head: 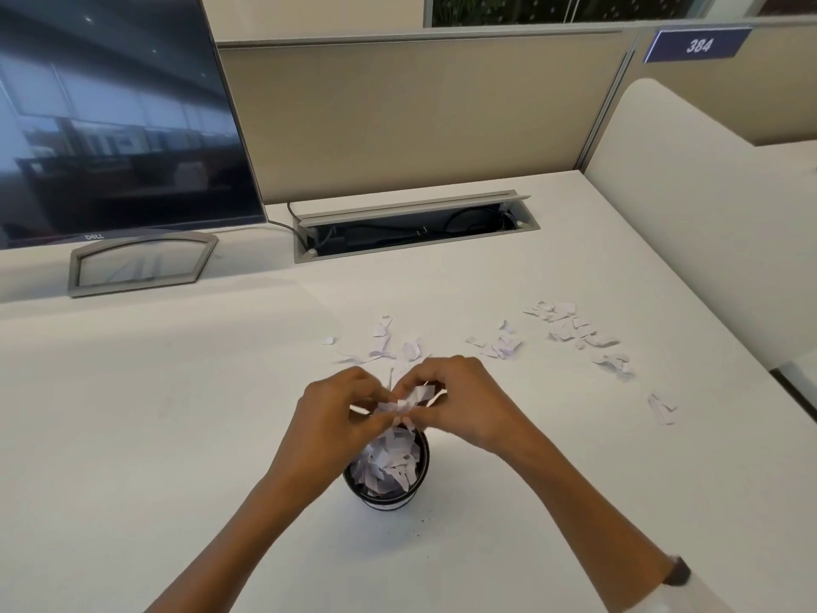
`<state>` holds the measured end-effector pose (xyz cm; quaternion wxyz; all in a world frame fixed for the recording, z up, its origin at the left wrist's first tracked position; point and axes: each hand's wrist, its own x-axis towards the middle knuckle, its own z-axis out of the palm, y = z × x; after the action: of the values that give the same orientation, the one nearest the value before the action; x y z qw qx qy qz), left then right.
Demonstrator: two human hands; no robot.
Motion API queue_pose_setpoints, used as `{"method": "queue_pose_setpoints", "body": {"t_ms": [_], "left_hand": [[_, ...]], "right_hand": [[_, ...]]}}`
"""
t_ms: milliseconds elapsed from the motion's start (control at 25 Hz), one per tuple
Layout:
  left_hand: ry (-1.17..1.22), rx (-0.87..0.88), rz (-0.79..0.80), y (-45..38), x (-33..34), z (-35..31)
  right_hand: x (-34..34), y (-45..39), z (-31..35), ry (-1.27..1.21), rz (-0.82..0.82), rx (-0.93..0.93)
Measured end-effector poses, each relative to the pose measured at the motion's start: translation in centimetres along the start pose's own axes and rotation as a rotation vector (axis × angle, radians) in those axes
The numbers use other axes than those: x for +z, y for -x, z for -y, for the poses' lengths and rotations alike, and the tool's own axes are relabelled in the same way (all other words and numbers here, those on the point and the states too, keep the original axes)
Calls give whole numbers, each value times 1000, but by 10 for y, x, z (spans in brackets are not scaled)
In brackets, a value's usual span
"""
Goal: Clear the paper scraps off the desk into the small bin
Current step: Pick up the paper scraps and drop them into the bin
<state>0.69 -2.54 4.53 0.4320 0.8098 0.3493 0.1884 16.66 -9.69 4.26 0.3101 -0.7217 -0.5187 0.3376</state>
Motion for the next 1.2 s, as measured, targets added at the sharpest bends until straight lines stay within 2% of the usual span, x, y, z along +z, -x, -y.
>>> {"method": "queue_pose_setpoints", "body": {"t_ms": [160, 280, 480, 600, 720, 840, 920, 1040, 1120, 1200], "left_hand": [[-131, -29, 65, 30, -5, -5], [-150, -12, 49, 40, -7, -3], [-5, -33, -135, 35, -19, 23], [-99, -99, -261, 21, -21, 56], [-338, -148, -170, 3, -13, 89], [-484, -135, 0, -10, 3, 107], [-556, -108, 60, -12, 11, 114], [-600, -48, 25, -13, 16, 115], [-556, -31, 4, -17, 16, 112], [-501, -33, -3, -24, 18, 108]], "right_hand": [[7, 18, 10, 91, 174, -8], [8, 26, 18, 174, 210, -46], [6, 40, 17, 167, 43, -89], [19, 52, 13, 382, -28, -253], [40, 58, 4, 654, -3, -407], [51, 57, -1, 729, 63, -368], [55, 52, -4, 773, 97, -339], [62, 50, -6, 830, 132, -325], [62, 49, -4, 886, 171, -298], [62, 46, -2, 838, 220, -287]]}}
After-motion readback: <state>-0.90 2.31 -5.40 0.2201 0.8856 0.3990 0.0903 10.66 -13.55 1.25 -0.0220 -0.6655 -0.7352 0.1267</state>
